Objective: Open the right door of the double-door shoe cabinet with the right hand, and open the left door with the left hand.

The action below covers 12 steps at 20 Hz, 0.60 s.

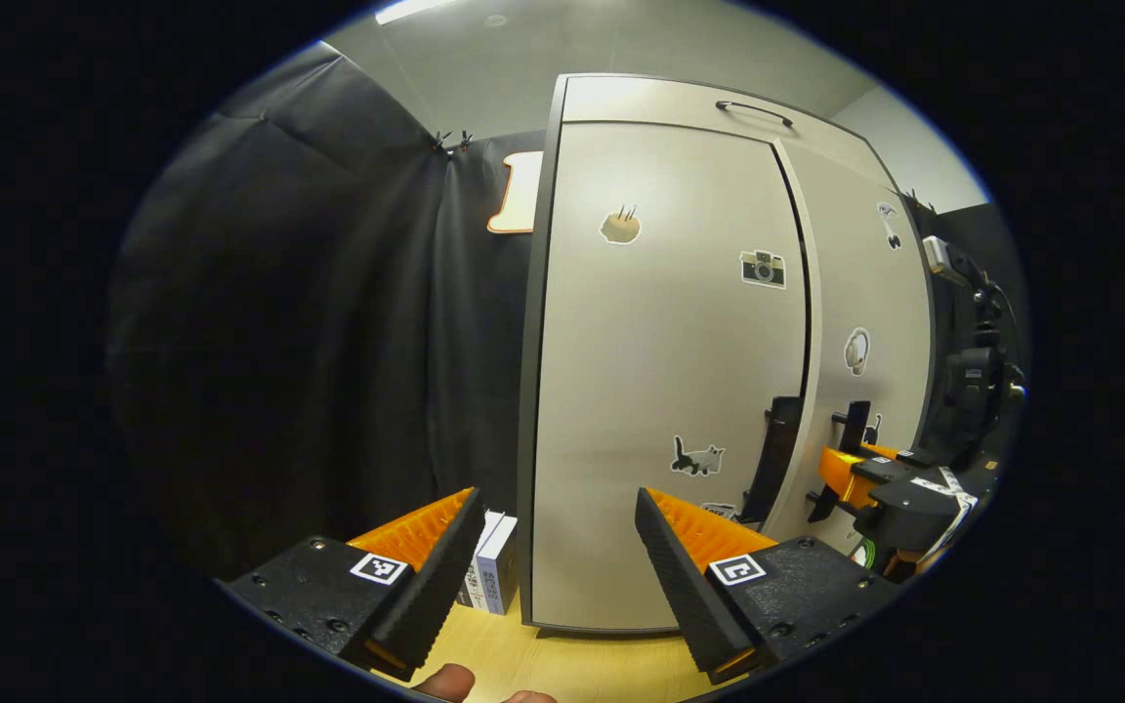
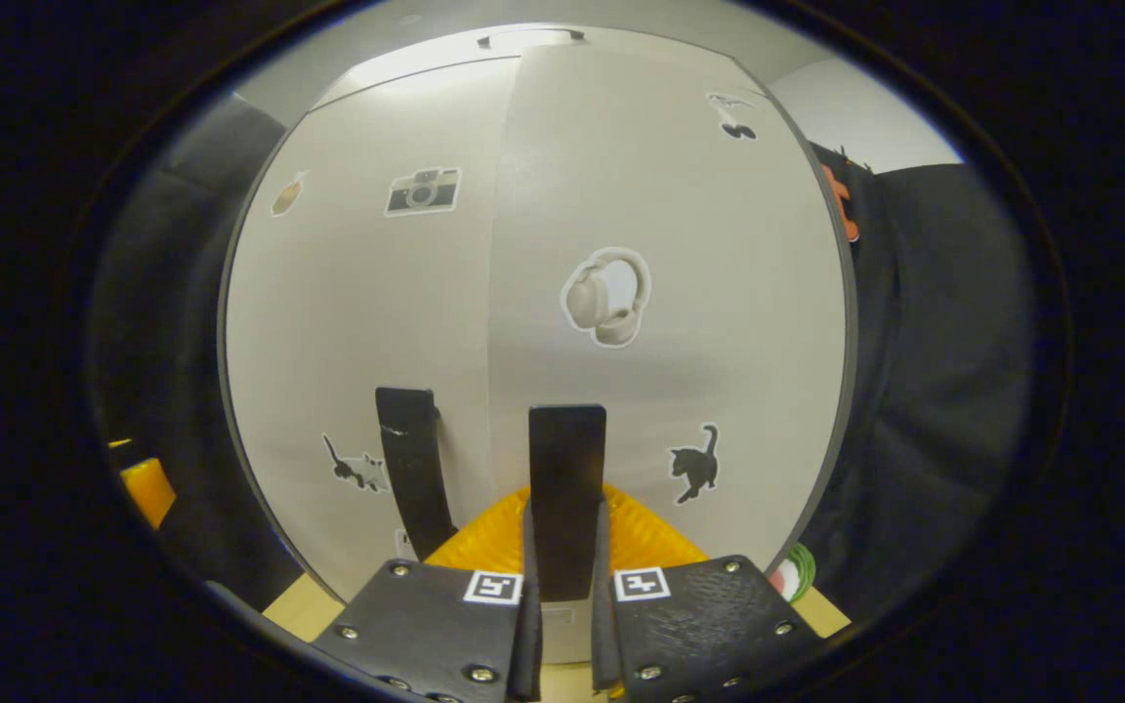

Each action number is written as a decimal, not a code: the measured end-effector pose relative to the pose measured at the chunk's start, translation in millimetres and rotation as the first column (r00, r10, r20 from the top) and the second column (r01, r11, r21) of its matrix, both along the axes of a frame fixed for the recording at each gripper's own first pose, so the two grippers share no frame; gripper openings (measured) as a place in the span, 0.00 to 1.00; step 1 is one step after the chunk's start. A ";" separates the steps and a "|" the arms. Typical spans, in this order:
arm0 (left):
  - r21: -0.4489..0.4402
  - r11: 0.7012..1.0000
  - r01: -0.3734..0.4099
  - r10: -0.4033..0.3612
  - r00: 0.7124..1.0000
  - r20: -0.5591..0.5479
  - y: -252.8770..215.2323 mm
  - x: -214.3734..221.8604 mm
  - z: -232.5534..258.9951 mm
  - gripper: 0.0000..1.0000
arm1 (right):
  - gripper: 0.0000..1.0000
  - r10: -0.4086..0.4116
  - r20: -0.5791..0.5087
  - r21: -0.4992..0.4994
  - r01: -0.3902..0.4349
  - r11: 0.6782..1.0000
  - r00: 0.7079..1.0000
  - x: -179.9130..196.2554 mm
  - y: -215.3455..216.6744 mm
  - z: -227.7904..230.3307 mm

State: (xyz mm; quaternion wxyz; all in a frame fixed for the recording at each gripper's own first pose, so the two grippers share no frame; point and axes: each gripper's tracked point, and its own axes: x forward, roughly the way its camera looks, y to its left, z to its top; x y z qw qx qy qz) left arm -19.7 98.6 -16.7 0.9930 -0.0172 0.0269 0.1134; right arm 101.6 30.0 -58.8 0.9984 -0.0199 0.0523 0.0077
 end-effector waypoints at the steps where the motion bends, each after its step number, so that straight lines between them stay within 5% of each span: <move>1: 0.000 1.000 0.004 -0.004 1.000 0.000 -2.2 -0.8 0.1 0.96 | 0.20 0.001 0.000 0.002 -0.001 1.000 1.000 -2.0 -0.6 0.5; 12: 0.042 0.998 0.037 -0.038 0.999 0.005 -19.3 -10.3 3.7 0.96 | 0.20 -0.001 0.013 0.009 0.001 1.000 1.000 -12.8 -6.9 3.9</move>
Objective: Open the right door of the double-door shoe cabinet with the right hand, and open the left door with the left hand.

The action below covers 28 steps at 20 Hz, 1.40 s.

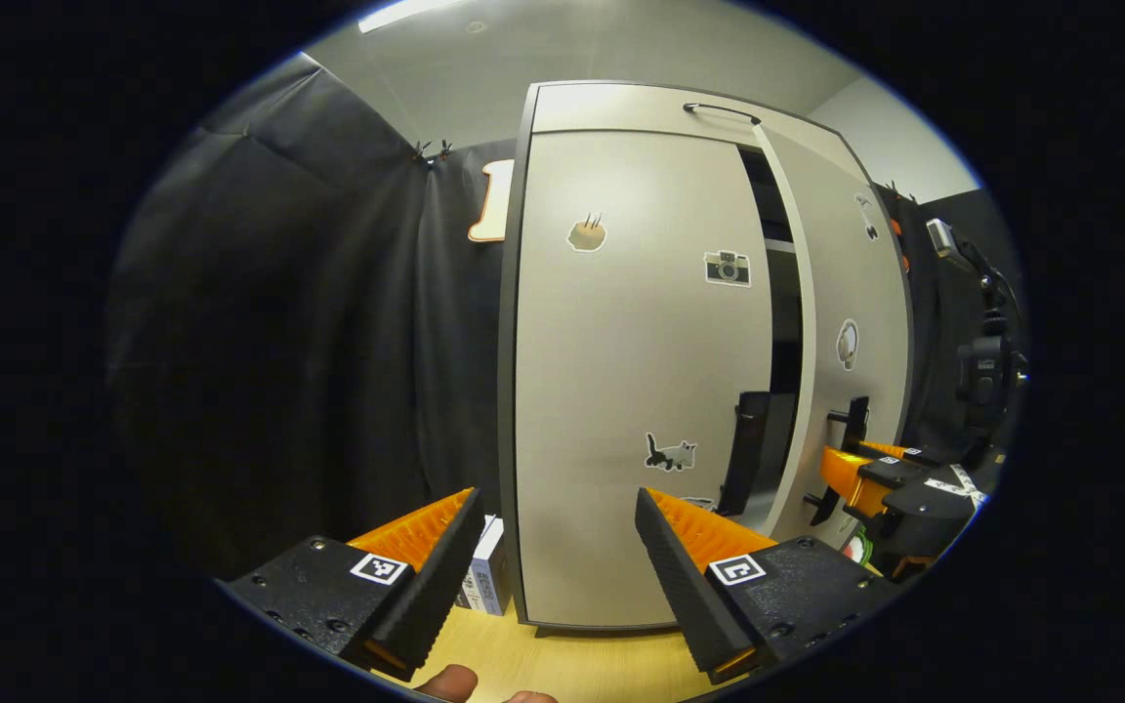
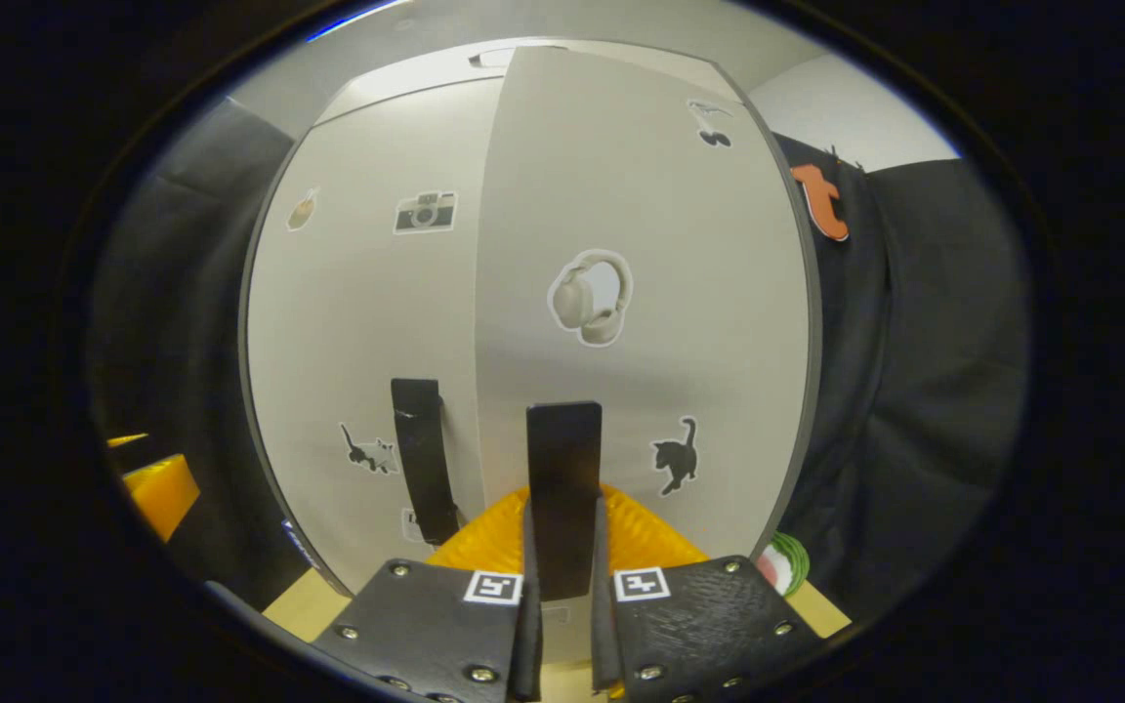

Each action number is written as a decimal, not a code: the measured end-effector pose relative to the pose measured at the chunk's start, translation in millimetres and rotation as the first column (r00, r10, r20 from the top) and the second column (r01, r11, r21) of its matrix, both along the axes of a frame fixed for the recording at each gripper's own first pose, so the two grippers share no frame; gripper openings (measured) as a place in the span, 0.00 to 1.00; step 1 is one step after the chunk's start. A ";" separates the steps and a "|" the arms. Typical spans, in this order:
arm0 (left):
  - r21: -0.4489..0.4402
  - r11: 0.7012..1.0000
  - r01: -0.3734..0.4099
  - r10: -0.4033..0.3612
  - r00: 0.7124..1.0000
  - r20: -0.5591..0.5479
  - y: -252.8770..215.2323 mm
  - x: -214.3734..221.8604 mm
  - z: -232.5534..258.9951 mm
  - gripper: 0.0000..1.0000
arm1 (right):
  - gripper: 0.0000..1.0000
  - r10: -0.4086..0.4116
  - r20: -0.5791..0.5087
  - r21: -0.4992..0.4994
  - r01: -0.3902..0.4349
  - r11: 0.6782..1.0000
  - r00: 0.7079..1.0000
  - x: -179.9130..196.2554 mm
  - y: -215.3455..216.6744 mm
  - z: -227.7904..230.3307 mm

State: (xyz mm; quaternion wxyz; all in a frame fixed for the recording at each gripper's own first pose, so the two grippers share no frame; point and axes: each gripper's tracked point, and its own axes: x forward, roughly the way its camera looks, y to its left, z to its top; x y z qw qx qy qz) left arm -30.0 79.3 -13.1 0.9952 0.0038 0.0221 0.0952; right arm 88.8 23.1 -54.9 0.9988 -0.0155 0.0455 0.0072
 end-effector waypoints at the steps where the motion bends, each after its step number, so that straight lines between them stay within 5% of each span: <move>1: 0.001 1.000 0.001 -0.001 1.000 -0.001 -0.4 -1.0 -0.4 0.96 | 0.20 0.000 0.001 0.004 0.000 1.000 1.000 -0.9 0.1 0.5; 28: -0.002 0.999 0.053 -0.053 0.998 -0.035 -29.1 -10.8 -13.3 0.96 | 0.20 -0.006 0.032 0.001 0.006 1.000 0.999 -18.4 -16.8 2.2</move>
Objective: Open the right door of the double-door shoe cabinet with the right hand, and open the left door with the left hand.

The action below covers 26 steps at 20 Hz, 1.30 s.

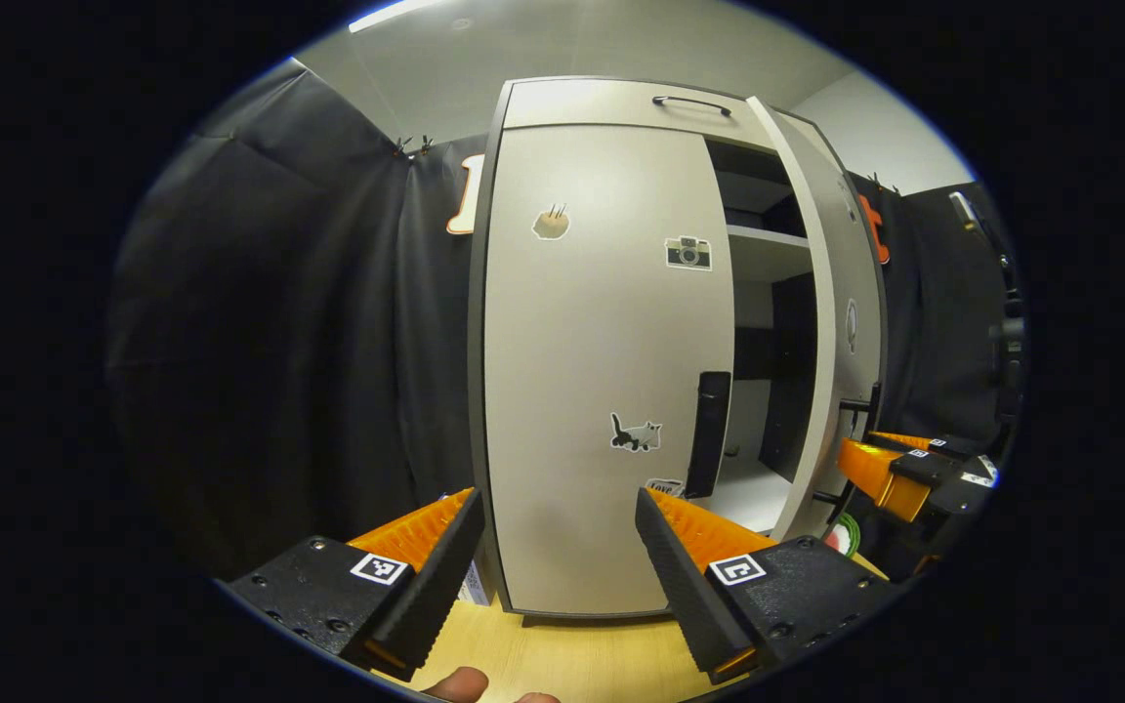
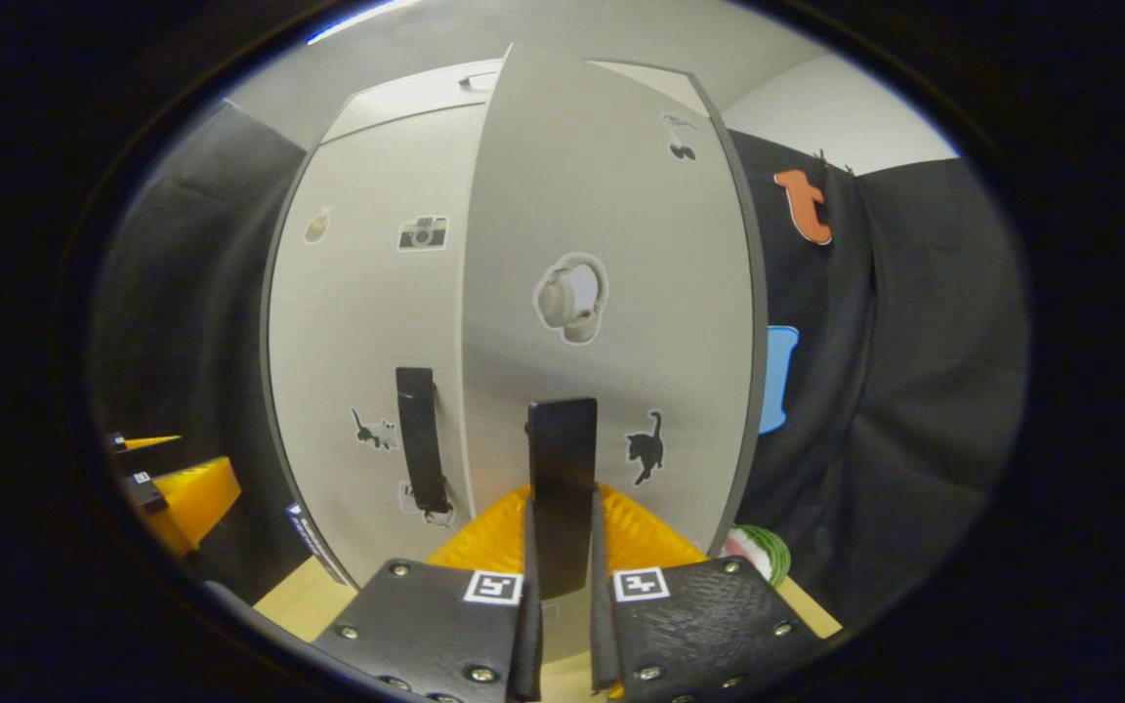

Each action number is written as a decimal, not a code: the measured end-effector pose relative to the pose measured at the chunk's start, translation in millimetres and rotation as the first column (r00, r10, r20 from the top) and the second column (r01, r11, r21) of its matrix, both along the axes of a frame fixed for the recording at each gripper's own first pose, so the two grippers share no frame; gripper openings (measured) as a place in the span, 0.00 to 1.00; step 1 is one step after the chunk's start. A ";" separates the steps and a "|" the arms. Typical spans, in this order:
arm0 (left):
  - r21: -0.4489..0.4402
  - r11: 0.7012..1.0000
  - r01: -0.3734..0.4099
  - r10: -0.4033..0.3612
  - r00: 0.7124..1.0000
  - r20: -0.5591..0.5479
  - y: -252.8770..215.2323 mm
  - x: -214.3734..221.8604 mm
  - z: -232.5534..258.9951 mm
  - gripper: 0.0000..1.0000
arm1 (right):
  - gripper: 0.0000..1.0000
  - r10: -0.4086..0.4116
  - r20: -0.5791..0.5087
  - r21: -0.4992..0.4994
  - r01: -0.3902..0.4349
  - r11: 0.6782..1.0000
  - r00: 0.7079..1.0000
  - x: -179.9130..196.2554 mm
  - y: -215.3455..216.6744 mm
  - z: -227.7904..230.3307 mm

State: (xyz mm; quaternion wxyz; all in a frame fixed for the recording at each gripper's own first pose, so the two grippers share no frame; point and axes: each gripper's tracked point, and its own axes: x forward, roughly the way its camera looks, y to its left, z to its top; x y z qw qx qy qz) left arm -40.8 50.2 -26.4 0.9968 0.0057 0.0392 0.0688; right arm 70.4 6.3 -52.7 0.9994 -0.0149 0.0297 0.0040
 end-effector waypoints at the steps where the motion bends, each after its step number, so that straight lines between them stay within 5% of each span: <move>1: -0.002 1.000 0.004 -0.004 1.000 -0.001 -2.0 -0.7 -1.2 0.96 | 0.20 -0.004 0.003 -0.004 0.004 1.000 1.000 -0.6 -1.0 0.1; 12: -0.015 1.000 0.024 -0.024 1.000 -0.014 -17.7 -10.3 -7.1 0.97 | 0.16 -0.024 0.000 0.024 0.024 0.999 1.000 -15.8 -19.8 0.3; 26: -0.062 0.988 0.139 -0.141 0.990 -0.014 -72.7 -13.2 -12.6 0.96 | 0.14 -0.130 -0.005 0.050 0.130 0.990 0.991 -51.8 -75.2 -2.4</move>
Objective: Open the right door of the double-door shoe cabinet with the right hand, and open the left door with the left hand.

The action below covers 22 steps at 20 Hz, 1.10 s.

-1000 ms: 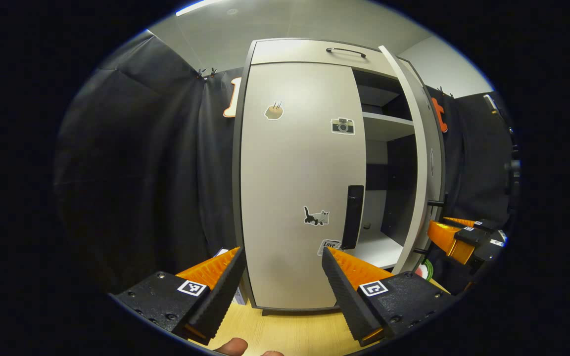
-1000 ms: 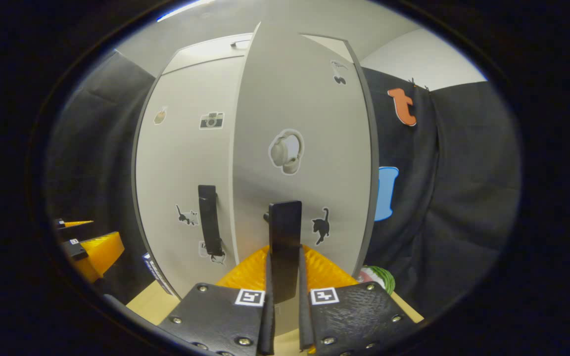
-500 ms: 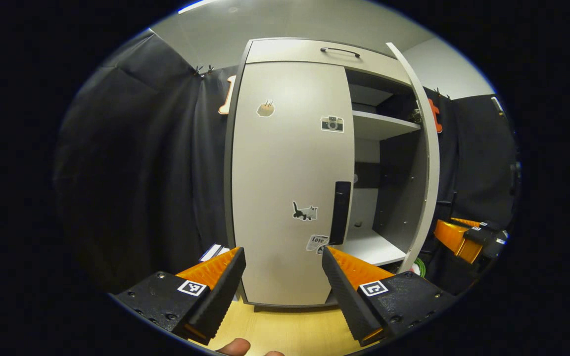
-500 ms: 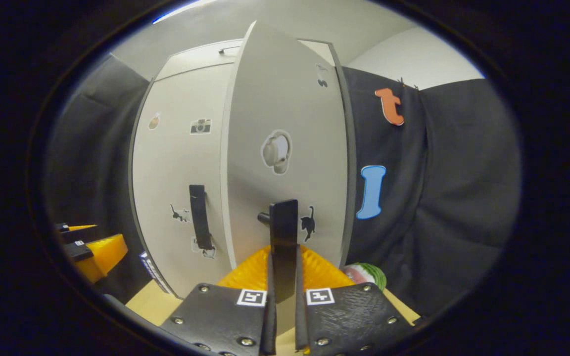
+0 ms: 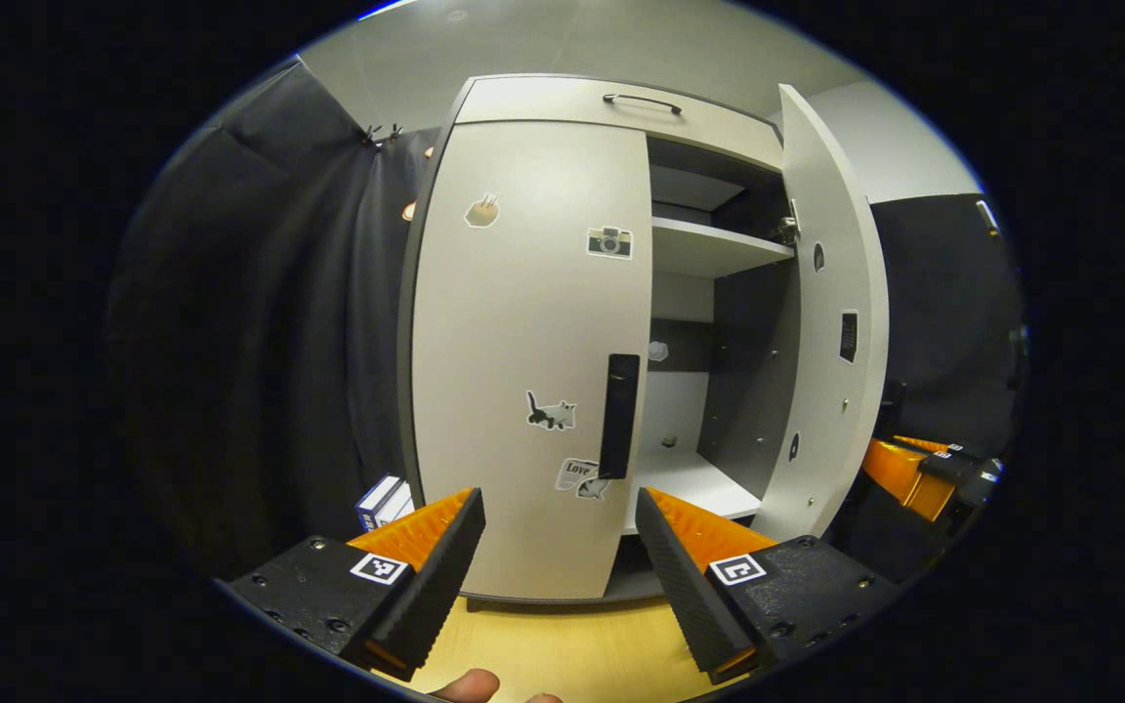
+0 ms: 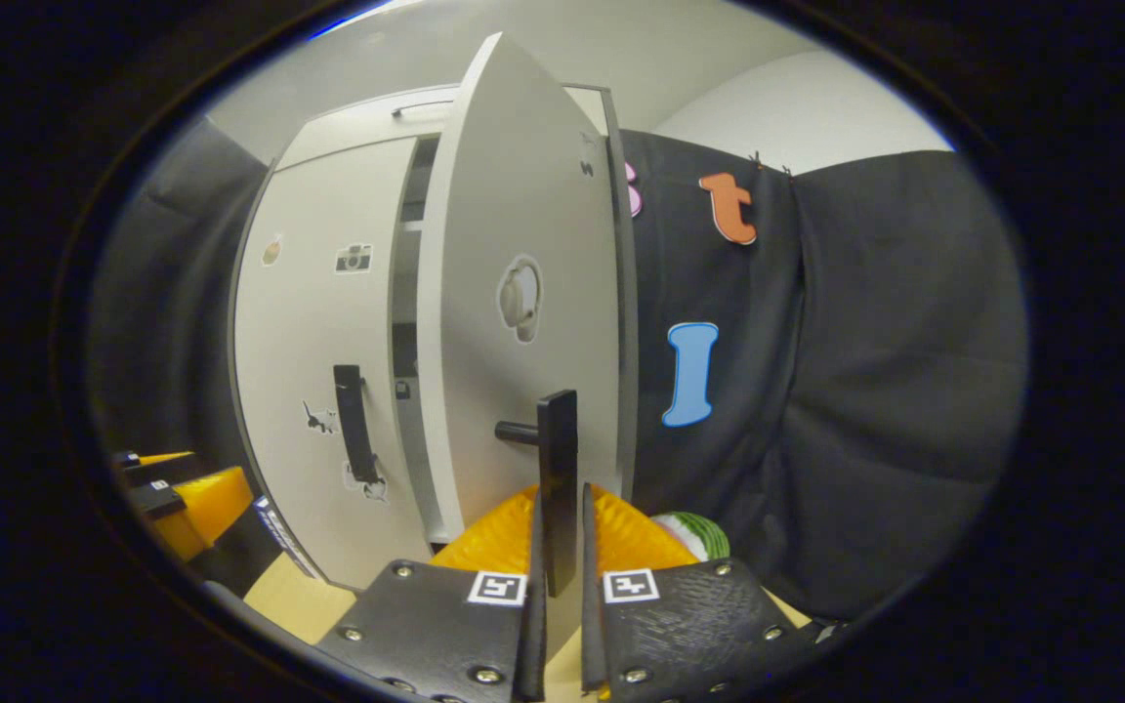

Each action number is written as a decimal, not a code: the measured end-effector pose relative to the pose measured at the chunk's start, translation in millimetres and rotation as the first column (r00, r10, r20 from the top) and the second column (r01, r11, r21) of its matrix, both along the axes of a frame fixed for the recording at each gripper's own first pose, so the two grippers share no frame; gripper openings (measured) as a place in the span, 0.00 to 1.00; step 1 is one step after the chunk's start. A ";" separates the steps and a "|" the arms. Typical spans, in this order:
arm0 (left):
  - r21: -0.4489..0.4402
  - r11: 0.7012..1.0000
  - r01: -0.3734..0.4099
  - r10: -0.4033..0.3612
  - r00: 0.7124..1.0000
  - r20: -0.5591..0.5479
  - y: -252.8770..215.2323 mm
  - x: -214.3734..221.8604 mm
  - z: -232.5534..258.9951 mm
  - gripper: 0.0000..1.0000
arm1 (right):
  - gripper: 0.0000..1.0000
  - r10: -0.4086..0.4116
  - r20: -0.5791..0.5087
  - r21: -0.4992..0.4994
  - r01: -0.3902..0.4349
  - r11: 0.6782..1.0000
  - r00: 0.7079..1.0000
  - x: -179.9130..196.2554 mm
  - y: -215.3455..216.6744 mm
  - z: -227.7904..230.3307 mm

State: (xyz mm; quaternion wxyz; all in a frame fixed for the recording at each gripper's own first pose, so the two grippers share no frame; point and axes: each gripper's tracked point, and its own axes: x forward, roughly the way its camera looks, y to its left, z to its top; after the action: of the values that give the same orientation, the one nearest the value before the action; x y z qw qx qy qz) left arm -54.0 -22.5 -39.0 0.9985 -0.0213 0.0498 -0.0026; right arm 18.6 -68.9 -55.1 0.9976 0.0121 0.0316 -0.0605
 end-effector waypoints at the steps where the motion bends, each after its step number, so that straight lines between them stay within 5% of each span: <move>1: -0.004 1.000 0.010 -0.010 1.000 0.001 -5.5 0.3 0.8 0.96 | 0.14 -0.004 -0.002 0.008 0.004 1.000 1.000 -0.7 -1.8 0.1; 10: -0.003 1.000 0.030 -0.030 0.999 0.024 -24.8 6.4 8.0 0.96 | 0.14 -0.063 -0.010 -0.033 0.062 0.998 0.998 -3.5 -36.1 -2.5; 12: -0.004 0.999 0.033 -0.033 0.999 0.021 -29.2 9.0 7.4 0.96 | 0.02 -0.071 -0.050 -0.053 0.068 0.996 0.996 -7.4 -44.4 -12.4; 18: -0.001 0.998 0.062 -0.062 0.998 0.004 -54.3 17.9 2.7 0.96 | 0.03 -0.128 -0.056 0.011 0.128 0.992 0.990 -9.1 -93.0 -18.5; 19: -0.001 0.998 0.066 -0.066 0.998 0.004 -59.1 17.3 1.7 0.96 | 0.07 -0.118 -0.054 0.014 0.119 0.993 0.992 -9.9 -102.7 -18.8; 22: 0.001 0.997 0.078 -0.078 0.997 0.000 -75.9 20.5 0.1 0.96 | 0.01 -0.048 -0.056 0.062 0.051 0.997 0.997 -4.0 -106.6 -18.9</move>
State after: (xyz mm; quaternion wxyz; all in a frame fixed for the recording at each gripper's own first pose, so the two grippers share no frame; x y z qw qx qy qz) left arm -33.4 -98.4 -38.9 0.9977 -0.0190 0.0505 -0.0414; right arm 14.6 -175.5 -74.0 0.9937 0.0430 0.0604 -0.0844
